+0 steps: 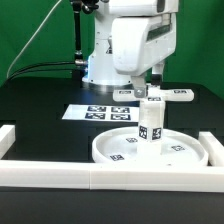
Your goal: Assemble round table
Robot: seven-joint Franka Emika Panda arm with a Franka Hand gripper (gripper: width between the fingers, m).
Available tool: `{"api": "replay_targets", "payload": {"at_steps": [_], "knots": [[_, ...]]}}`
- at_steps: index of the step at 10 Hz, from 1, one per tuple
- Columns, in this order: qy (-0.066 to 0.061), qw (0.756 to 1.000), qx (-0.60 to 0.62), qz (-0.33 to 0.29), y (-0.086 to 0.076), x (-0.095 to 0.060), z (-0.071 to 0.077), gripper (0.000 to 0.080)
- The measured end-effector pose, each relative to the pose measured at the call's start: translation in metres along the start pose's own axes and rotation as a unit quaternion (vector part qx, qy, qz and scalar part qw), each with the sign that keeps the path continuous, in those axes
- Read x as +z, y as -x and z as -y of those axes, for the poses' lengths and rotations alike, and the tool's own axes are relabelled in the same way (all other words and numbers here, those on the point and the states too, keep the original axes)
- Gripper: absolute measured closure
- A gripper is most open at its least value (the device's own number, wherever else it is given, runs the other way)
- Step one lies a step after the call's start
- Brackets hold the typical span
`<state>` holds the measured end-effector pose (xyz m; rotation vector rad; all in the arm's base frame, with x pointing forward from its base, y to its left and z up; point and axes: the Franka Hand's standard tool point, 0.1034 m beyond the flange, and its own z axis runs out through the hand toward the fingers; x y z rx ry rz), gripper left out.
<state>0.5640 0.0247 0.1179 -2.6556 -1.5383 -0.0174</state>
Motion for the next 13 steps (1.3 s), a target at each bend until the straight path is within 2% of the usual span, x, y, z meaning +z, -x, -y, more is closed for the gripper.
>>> {"api": "replay_targets", "payload": {"at_steps": [5, 7, 8, 9, 10, 12, 13], "knots": [[-0.001, 1.000, 0.013, 0.001, 0.0022, 0.0011, -0.0008, 0.0150], [0.001, 0.997, 0.076, -0.001, 0.0015, -0.0009, 0.0000, 0.0150], [0.001, 0.989, 0.145, -0.003, 0.0004, -0.0042, 0.0030, 0.0150], [0.000, 0.971, 0.240, -0.004, -0.0020, -0.0065, 0.0047, 0.0150], [0.001, 0.967, 0.255, -0.004, -0.0028, -0.0066, 0.0043, 0.0150], [0.000, 0.944, 0.329, -0.004, -0.0028, -0.0057, 0.0046, 0.0150], [0.000, 0.942, 0.335, -0.004, -0.0028, -0.0056, 0.0046, 0.0150]]}}
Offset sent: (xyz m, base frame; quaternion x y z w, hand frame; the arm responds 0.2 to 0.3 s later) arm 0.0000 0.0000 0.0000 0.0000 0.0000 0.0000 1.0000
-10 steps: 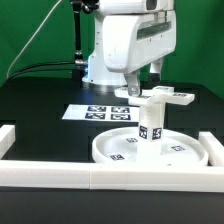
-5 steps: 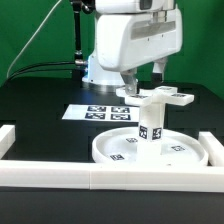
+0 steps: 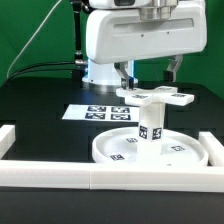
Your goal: Assemble round table
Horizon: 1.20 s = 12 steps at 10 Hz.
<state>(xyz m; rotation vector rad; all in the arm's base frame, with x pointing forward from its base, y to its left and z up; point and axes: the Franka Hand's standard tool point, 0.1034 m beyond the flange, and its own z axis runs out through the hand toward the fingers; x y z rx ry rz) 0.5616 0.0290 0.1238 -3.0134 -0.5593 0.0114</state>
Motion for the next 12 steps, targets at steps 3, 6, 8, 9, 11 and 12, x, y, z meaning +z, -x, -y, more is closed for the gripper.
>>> {"api": "replay_targets", "payload": {"at_steps": [3, 6, 8, 9, 11, 12], "knots": [[0.001, 0.996, 0.090, 0.001, -0.003, 0.005, 0.008, 0.0150], [-0.001, 0.989, 0.147, 0.002, -0.003, 0.006, 0.010, 0.0150], [0.000, 0.983, 0.185, 0.001, -0.003, 0.008, 0.009, 0.0150], [0.001, 0.983, 0.185, 0.000, -0.003, 0.012, 0.008, 0.0150], [0.002, 0.986, 0.167, 0.000, -0.002, 0.015, 0.007, 0.0150], [0.002, 0.990, 0.141, 0.000, -0.002, 0.018, 0.006, 0.0150]]}}
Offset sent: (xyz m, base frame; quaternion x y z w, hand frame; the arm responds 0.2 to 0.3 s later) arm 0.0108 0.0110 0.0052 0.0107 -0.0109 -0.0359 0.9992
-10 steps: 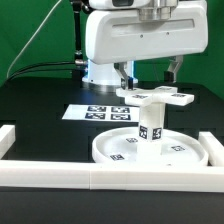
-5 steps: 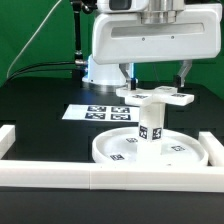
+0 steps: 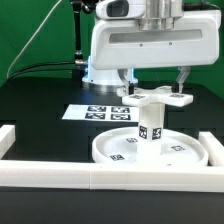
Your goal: Assemble round table
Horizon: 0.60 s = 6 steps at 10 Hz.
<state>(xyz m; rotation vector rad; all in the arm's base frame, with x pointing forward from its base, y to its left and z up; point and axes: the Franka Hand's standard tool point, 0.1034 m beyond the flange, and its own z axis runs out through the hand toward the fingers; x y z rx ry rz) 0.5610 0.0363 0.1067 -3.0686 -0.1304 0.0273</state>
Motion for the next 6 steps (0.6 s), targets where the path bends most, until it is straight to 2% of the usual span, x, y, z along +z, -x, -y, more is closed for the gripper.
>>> {"api": "replay_targets", "payload": {"at_steps": [6], "knots": [[0.000, 1.000, -0.008, 0.000, -0.0001, 0.0007, 0.0010, 0.0150]]}}
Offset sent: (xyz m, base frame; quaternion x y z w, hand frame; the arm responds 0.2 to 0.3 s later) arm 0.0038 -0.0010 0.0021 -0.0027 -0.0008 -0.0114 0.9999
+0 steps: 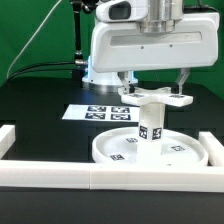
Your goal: Assemble round table
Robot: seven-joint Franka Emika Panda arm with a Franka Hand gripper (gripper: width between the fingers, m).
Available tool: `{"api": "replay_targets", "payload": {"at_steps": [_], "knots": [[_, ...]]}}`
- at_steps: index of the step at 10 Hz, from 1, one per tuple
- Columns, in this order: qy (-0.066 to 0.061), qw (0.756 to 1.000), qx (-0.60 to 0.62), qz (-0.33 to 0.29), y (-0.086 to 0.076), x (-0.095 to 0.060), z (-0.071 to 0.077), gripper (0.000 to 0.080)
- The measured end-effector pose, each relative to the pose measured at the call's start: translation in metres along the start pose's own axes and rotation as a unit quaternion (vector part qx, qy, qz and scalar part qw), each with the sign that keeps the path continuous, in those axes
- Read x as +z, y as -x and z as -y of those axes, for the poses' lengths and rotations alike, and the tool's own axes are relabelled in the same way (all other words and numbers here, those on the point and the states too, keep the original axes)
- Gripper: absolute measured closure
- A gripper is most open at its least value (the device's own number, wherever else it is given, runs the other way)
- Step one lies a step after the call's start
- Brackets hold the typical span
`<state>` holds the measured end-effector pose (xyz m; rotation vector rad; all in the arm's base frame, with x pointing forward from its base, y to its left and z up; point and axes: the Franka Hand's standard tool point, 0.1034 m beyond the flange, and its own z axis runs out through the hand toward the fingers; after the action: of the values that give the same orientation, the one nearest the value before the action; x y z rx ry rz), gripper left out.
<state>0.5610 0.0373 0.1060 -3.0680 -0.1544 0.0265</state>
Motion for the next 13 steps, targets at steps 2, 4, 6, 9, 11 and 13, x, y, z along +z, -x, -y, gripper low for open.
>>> {"api": "replay_targets", "payload": {"at_steps": [2, 4, 6, 9, 11, 13], "knots": [[0.000, 1.000, -0.001, 0.001, 0.0004, 0.0023, -0.0003, 0.0150], [0.000, 1.000, -0.001, 0.001, 0.0005, 0.0025, -0.0003, 0.0277], [0.000, 1.000, -0.001, 0.001, 0.0006, 0.0026, -0.0003, 0.0359], [0.000, 1.000, 0.010, 0.001, 0.0006, 0.0026, -0.0002, 0.0359], [-0.011, 0.995, 0.099, -0.002, 0.0003, 0.0031, 0.0015, 0.0359], [-0.026, 0.973, 0.229, -0.012, 0.0001, 0.0036, 0.0015, 0.0357]]}}
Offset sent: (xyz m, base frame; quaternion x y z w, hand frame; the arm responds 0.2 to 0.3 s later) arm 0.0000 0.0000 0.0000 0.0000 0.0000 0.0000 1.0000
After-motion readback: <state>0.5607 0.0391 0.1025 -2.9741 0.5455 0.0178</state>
